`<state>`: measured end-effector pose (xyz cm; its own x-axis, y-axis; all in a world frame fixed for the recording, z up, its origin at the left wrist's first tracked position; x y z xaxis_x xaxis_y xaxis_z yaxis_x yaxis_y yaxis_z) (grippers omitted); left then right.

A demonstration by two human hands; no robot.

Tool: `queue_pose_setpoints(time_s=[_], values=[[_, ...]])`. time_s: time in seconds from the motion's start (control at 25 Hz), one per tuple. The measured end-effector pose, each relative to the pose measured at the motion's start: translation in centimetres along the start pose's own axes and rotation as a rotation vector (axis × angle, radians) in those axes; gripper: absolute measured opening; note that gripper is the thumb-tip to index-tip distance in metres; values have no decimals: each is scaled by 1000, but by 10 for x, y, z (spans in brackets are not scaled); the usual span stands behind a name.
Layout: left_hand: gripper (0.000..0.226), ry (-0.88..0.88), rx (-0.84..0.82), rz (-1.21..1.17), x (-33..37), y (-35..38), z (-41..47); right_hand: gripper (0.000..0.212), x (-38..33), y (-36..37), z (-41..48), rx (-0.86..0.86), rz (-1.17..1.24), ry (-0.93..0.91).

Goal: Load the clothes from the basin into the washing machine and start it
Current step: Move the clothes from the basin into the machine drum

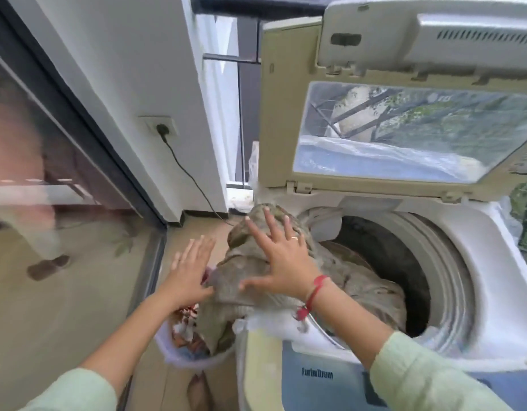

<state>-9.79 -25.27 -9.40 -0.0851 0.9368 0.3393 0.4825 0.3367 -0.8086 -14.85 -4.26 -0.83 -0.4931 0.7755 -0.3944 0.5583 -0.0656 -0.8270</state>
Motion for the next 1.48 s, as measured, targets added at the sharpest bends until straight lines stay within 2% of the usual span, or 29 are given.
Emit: queue_pose_setpoints(time_s=[0.04,0.12,0.2,0.24,0.28,0.32,0.4,0.48,0.56,0.64,0.72,0.76,0.8,0.84,0.88,0.92,0.96,1.0,1.08,1.12,1.16,1.2,1.24,1.28,1.32,1.36,1.4,1.48], values=[[115,-42,-108,25,-12,18,2,88,-17,8,16,-76,-72,61],[121,-9,-180,-16,-12,46,16,53,-33,17,31,-77,-141,190],[103,74,-115,-237,0,58,32,31,-41,20,31,0,-237,223],[80,114,-80,-360,9,57,36,27,-42,21,28,49,-239,174],[55,120,13,-430,18,50,34,27,-40,20,22,97,-197,103],[43,101,169,-469,22,42,30,31,-36,18,13,158,-108,29],[55,28,484,-575,38,12,9,30,-17,0,-17,345,189,-46],[60,196,799,-515,77,-32,-15,31,21,-29,-61,649,405,-27],[49,453,938,-287,148,-74,-34,30,59,-61,-118,907,424,30],[47,577,888,-163,227,-85,-28,25,100,-82,-170,1112,316,142],[58,520,638,-50,287,-62,-1,29,147,-77,-199,1198,178,318],[63,456,410,52,302,-39,21,32,171,-64,-201,1136,92,384],[66,362,128,175,309,-14,41,36,197,-46,-200,949,-15,431],[67,270,-164,287,308,6,53,41,220,-23,-189,621,-121,460],[66,229,-413,369,304,22,57,46,234,4,-176,209,-190,502],[62,271,-575,394,300,30,53,47,238,31,-168,-166,-219,528],[58,380,-597,350,294,30,44,44,230,46,-160,-371,-191,519],[54,492,-477,252,285,19,34,41,215,49,-149,-366,-144,479],[53,531,-27,71,247,-22,12,49,179,28,-124,8,37,348],[56,445,168,87,216,-42,2,58,156,14,-110,150,184,246],[62,299,291,179,177,-58,-3,70,134,1,-93,192,332,137],[74,87,302,298,135,-71,-5,84,113,-8,-73,165,470,46],[86,-131,210,405,97,-77,-3,97,95,-11,-51,103,569,-12],[98,-276,70,445,68,-74,3,106,81,-9,-30,41,604,-34],[109,-289,-39,402,51,-65,12,107,72,-4,-12,-14,611,-18],[115,-187,-93,312,47,-51,23,99,68,5,1,-33,598,16],[110,-56,-123,202,52,-38,33,81,68,14,9,17,586,42],[80,95,-55,-54,66,-23,47,41,73,21,5,291,544,55]])
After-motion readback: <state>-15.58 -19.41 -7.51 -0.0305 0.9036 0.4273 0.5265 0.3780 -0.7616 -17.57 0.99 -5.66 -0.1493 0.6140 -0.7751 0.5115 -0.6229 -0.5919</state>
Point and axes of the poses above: each hand's wrist, its own z-axis towards the middle knuckle, its own y-axis out of the palm, x = y × z, the point moved 3 cm from there along z, towards the middle knuckle, and after that the axes turned 13 degrees about -x, right-handed, at the moved point
